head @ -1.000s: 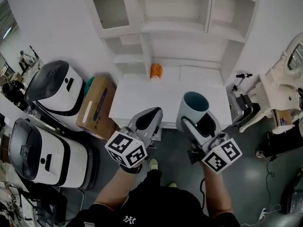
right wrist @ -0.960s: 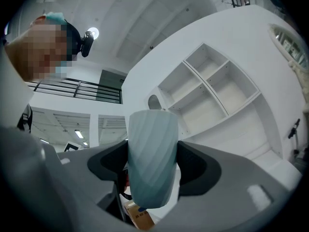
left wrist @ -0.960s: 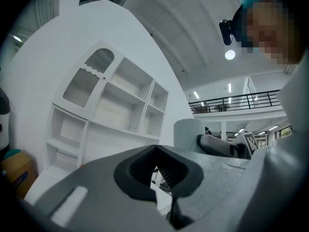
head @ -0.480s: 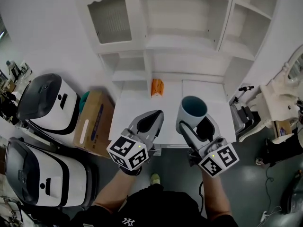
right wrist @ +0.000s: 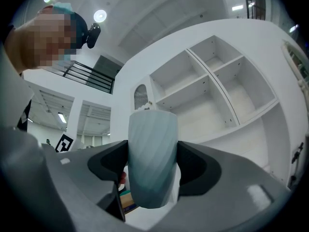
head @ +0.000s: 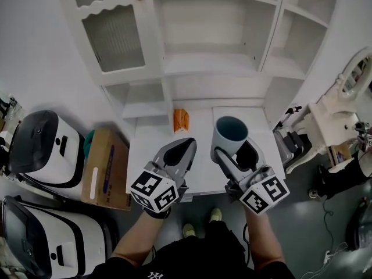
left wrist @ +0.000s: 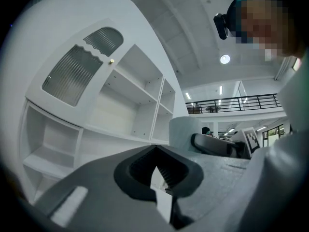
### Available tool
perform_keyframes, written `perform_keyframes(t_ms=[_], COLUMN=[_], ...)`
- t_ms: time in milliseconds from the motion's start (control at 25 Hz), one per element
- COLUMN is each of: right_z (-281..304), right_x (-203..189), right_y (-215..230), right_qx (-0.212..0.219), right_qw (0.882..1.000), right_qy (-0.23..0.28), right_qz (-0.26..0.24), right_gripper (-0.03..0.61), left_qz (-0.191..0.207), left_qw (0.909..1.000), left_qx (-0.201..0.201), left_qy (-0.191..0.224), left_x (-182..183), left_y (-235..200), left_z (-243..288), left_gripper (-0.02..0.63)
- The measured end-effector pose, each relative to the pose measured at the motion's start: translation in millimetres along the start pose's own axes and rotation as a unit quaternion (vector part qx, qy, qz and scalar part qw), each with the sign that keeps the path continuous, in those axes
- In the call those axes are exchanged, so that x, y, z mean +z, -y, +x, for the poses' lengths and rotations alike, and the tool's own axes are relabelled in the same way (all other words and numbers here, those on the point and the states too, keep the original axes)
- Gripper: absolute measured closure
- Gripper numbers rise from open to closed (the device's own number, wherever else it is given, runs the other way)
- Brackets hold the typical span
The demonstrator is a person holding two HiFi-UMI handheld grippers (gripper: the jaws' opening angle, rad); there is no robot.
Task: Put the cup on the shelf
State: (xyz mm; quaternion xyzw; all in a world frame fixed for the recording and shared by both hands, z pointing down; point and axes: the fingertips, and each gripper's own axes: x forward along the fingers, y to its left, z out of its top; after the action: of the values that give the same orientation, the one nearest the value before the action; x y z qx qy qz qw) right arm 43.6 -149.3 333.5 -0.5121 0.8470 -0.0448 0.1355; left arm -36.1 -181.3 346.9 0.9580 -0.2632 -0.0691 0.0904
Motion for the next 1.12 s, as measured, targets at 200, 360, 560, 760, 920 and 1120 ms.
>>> perform_keyframes(t_ms=[200, 360, 560, 760, 920, 1120], right_z=[33, 74, 134, 190, 222, 243], right_x=[6, 16, 33, 51, 55, 56], right_y=[30, 50, 69, 93, 110, 128], right_qx=[0.014, 0.042, 0.084, 0.079, 0.049, 0.028], right_qw=[1.000, 0.999, 0.996, 0.996, 0.996, 0.994], right_qy=[0.000, 0.000, 0.004, 0.002, -0.009, -0.026], right_qz=[-0.016, -0.023, -0.034, -0.050, -0.077, -0.099], right_gripper=[0.236, 0.236, 0.236, 0.236, 0.236, 0.236], left_qz=[0.003, 0.010, 0.016, 0.029, 0.033, 0.024], left_qw=[0.9999, 0.9994, 0.9969, 0.9930, 0.9907, 0.9914], left_qx=[0.008, 0.030, 0.075, 0.111, 0.127, 0.122], left_qy=[0.007, 0.012, 0.021, 0.030, 0.037, 0.040], left_x=[6, 17, 30, 44, 53, 51], left_y=[-22, -46, -81, -108, -126, -136], left_z=[33, 52, 74, 85, 89, 104], left_gripper=[0.614, 0.614, 0.613, 0.614, 0.613, 0.613])
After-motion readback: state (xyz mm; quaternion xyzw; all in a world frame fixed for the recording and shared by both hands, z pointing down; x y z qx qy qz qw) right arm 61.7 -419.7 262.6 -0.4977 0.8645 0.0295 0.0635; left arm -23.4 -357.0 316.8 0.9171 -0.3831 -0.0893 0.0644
